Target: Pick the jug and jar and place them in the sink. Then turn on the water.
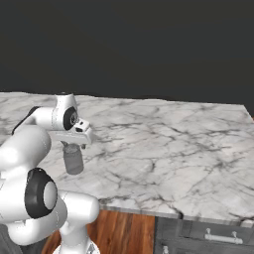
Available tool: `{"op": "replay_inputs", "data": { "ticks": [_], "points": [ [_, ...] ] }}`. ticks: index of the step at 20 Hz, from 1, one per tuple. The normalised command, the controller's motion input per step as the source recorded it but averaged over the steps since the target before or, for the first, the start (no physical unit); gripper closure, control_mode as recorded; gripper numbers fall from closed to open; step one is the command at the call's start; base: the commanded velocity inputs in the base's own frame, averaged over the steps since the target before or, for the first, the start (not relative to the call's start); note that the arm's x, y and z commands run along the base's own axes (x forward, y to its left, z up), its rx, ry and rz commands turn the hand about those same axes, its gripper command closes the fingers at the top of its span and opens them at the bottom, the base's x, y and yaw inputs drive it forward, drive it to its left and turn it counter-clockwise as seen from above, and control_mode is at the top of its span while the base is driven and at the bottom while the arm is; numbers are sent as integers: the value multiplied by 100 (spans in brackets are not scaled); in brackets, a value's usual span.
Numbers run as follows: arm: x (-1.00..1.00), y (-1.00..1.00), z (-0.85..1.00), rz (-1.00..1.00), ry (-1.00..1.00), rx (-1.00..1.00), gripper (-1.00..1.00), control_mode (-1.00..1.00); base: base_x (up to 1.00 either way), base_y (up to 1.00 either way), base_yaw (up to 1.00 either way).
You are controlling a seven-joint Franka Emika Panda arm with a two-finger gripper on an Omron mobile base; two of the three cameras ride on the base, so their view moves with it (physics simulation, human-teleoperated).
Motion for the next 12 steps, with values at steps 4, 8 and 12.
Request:
{"op": "replay_inputs", "data": {
  "ticks": [4, 8, 12],
  "points": [
    [0, -4, -2, 0, 0, 4, -100, -100, 0, 0, 0],
    [0, -13, -7, 0, 0, 5, -100, -100, 0, 0, 0],
    [0, -9, -19, 0, 0, 1, -100, -100, 0, 0, 0]
  ]
}}
